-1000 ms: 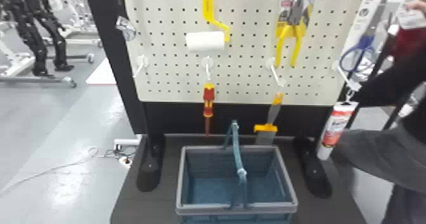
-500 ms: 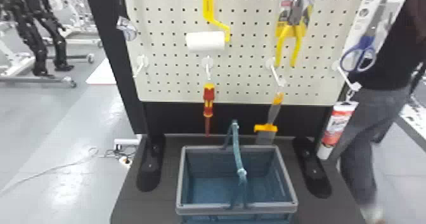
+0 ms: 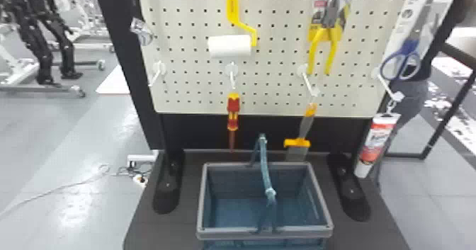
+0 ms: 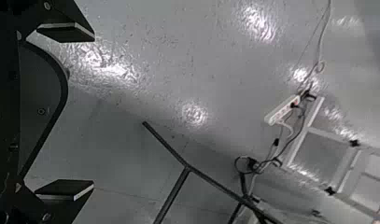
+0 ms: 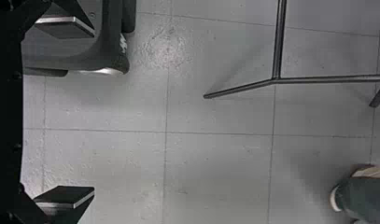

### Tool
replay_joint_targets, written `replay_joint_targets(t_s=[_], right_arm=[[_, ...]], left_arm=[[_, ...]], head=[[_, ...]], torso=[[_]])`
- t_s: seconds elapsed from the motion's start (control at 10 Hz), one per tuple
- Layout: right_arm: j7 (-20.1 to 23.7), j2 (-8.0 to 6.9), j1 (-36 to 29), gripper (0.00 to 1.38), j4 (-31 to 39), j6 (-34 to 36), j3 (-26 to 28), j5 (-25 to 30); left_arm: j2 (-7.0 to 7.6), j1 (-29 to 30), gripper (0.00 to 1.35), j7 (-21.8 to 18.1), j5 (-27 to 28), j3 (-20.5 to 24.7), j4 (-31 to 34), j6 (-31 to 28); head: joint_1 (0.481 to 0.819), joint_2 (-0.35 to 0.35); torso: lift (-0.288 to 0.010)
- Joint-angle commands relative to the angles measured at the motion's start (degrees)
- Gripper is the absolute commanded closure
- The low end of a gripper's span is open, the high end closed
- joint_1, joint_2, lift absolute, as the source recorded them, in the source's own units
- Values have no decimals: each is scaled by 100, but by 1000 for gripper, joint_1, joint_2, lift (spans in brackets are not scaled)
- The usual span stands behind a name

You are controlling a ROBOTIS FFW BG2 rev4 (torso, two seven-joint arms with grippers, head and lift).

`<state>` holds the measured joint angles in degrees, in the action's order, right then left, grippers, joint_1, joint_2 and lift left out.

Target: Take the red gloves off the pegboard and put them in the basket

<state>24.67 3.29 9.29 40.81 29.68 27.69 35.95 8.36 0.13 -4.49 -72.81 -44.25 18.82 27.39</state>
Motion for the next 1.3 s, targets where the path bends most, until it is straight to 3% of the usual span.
replay_joint_targets(t_s=[0.0, 0.2, 0.3, 0.4, 0.5, 0.6, 0.7, 0.8, 0.9, 1.0, 1.2], right_arm=[[-121, 66, 425, 107, -504, -85, -9, 123], [-332, 58, 504, 113, -697, -94, -9, 140], [-516, 75, 680, 108, -1075, -278, -9, 334], [-630, 119, 776, 107, -1470, -858, -9, 615], [-833, 225, 759, 107, -1892, -1447, -1, 316], [-1052, 392, 723, 107, -2534, -2194, -1, -660], [-1272, 409, 609, 107, -2841, -2818, -1, -1363], [-1369, 269, 433, 107, -2525, -2906, -1, -1372], [-1395, 233, 398, 116, -2525, -2889, -1, -1547], [-1430, 295, 442, 128, -2648, -2590, -1, -1960], [-1465, 348, 451, 122, -2780, -2467, -1, -2119]], left_arm=[[-168, -374, 104, 0, 504, 286, -335, -357], [-203, -523, 87, -61, 2104, 1446, -352, -1069], [-247, -585, 82, -61, 2578, 1850, -352, -1218], [-273, -646, 76, 0, 2754, 1911, -352, -1298], [-273, -673, 64, 44, 2816, 1911, -352, -1341], [-309, -655, 32, 150, 2851, 1911, -352, -1131], [-379, -611, -2, 396, 2886, 1911, -387, -726], [-458, -558, -2, 484, 2807, 2008, -467, -331], [-528, -497, -2, 484, 2640, 2061, -511, -32], [-616, -400, -2, 493, 2526, 2061, -519, 408], [-801, -154, 44, 827, 2429, 2052, -528, 1093]], head=[[549, 0], [549, 0], [549, 0], [549, 0], [549, 0], [549, 0], [549, 0], [549, 0], [549, 0], [549, 0], [549, 0]], torso=[[-100], [-100], [-100], [-100], [-100], [-100], [-100], [-100], [-100], [-100], [-100]])
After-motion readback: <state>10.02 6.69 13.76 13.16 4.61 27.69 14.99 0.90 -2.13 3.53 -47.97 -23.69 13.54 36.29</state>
